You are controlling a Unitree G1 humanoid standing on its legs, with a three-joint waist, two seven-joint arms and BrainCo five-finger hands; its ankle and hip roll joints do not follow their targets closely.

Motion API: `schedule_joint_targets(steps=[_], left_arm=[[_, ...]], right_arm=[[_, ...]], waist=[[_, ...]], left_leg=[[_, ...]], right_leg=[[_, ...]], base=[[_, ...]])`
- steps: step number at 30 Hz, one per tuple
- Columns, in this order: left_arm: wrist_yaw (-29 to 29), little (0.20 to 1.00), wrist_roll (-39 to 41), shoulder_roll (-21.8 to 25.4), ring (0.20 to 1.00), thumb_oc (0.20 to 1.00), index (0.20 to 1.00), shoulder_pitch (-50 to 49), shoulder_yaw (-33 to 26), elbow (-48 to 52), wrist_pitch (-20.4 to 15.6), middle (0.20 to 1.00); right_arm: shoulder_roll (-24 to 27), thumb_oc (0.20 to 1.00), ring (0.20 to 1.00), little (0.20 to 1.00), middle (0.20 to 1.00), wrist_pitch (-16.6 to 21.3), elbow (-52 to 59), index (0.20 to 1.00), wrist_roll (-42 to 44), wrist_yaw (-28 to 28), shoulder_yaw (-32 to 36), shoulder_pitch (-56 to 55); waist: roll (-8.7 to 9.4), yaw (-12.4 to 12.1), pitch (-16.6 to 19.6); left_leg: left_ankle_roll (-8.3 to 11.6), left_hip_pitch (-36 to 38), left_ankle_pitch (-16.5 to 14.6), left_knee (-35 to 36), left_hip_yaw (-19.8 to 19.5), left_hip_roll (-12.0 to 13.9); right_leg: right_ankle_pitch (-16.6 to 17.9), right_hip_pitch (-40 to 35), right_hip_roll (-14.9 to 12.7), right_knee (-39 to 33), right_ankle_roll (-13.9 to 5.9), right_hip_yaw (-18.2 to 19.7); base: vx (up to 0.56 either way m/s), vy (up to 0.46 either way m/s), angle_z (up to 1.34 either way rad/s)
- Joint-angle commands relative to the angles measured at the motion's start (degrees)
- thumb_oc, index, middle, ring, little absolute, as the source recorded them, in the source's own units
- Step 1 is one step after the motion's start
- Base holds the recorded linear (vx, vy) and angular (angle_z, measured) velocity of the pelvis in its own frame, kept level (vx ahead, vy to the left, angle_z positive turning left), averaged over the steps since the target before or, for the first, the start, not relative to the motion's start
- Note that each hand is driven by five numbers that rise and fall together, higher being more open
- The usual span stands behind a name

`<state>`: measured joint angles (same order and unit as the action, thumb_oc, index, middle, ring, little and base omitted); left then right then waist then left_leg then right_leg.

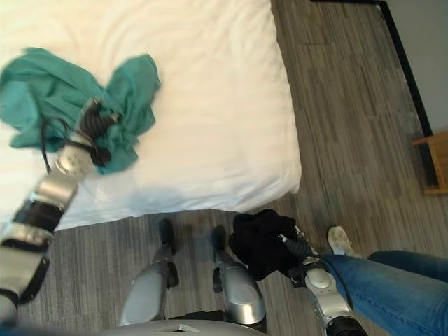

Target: Pick up bed clothes into laundry basket.

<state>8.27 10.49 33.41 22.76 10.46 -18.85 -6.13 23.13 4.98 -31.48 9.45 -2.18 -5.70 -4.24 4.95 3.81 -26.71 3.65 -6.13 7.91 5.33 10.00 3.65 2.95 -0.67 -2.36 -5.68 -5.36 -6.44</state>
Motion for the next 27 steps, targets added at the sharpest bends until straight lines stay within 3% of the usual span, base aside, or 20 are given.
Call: schedule_joint_targets(steps=[1, 2, 4, 10, 18, 27], left_arm=[[-2.65, 0.200, 8.07, -3.36, 0.200, 0.200, 0.200, -4.21, 1.20, -5.23, -1.96, 0.200], [-4.08, 0.200, 13.08, -5.50, 0.200, 0.200, 0.200, -12.10, -2.72, -0.35, -2.13, 0.200], [-4.20, 0.200, 18.94, -7.81, 0.200, 0.200, 0.200, -18.37, -7.48, 4.03, -2.72, 0.200], [-4.85, 0.200, 26.91, -13.29, 0.200, 0.200, 0.200, -28.22, -14.85, 14.58, -4.56, 0.200], [-3.46, 0.200, 24.54, -17.22, 0.200, 0.200, 0.200, -30.35, -20.47, 22.91, -9.22, 0.200], [-2.32, 0.200, 21.44, -17.37, 0.200, 0.200, 0.200, -29.58, -21.23, 29.18, -11.42, 0.200]], right_arm=[[2.01, 0.200, 0.200, 0.200, 0.200, 0.20, 1.81, 0.200, -0.55, -0.79, 2.64, -3.74], [1.90, 0.200, 0.200, 0.200, 0.200, -0.05, 2.69, 0.200, -1.01, -0.43, 5.13, -5.06], [1.51, 0.200, 0.200, 0.200, 0.200, 0.09, 5.46, 0.200, 1.57, -0.33, 7.61, -5.53], [-0.64, 0.200, 0.200, 0.200, 0.200, 4.43, 19.27, 0.200, 13.02, 1.81, 11.45, -5.02], [-3.82, 0.200, 0.200, 0.200, 0.200, 8.21, 34.77, 0.200, 20.39, 5.19, 12.03, -4.00], [-10.12, 0.200, 0.200, 0.200, 0.200, 10.08, 41.82, 0.200, 26.17, 5.01, 13.35, -7.44]], waist=[[0.12, -2.15, 4.07], [-0.87, -2.99, 5.69], [-1.57, -3.66, 7.22], [-3.17, -5.22, 12.63], [-3.23, -7.12, 17.29], [-3.53, -5.45, 17.63]], left_leg=[[-0.41, -0.07, -0.88, -0.85, -1.80, -0.44], [-0.67, 1.32, -1.34, -0.96, -2.33, -0.98], [-0.82, 2.88, -1.81, -1.05, -2.81, -1.53], [-0.98, 5.53, -2.54, -1.11, -4.41, -2.47], [-1.24, 7.55, -3.89, -1.07, -5.70, -3.38], [-1.42, 8.52, -5.16, -1.01, -2.91, -4.19]], right_leg=[[-3.39, 1.41, -3.40, 5.44, -3.75, -1.78], [-3.94, -0.58, -3.86, 5.30, -3.59, -2.51], [-4.54, -2.44, -4.28, 5.25, -3.58, -3.22], [-5.35, -5.91, -5.04, 4.84, -3.31, -4.52], [-6.10, -8.34, -5.93, 4.66, -3.21, -6.35], [-5.30, -7.27, -6.89, 5.81, -3.83, -6.14]], base=[[0.08, 0.017, 0.17], [0.07, 0.011, 0.24], [0.07, 0.006, 0.20], [0.04, 0.000, 0.16], [0.02, 0.007, 0.19], [-0.02, 0.047, -0.02]])
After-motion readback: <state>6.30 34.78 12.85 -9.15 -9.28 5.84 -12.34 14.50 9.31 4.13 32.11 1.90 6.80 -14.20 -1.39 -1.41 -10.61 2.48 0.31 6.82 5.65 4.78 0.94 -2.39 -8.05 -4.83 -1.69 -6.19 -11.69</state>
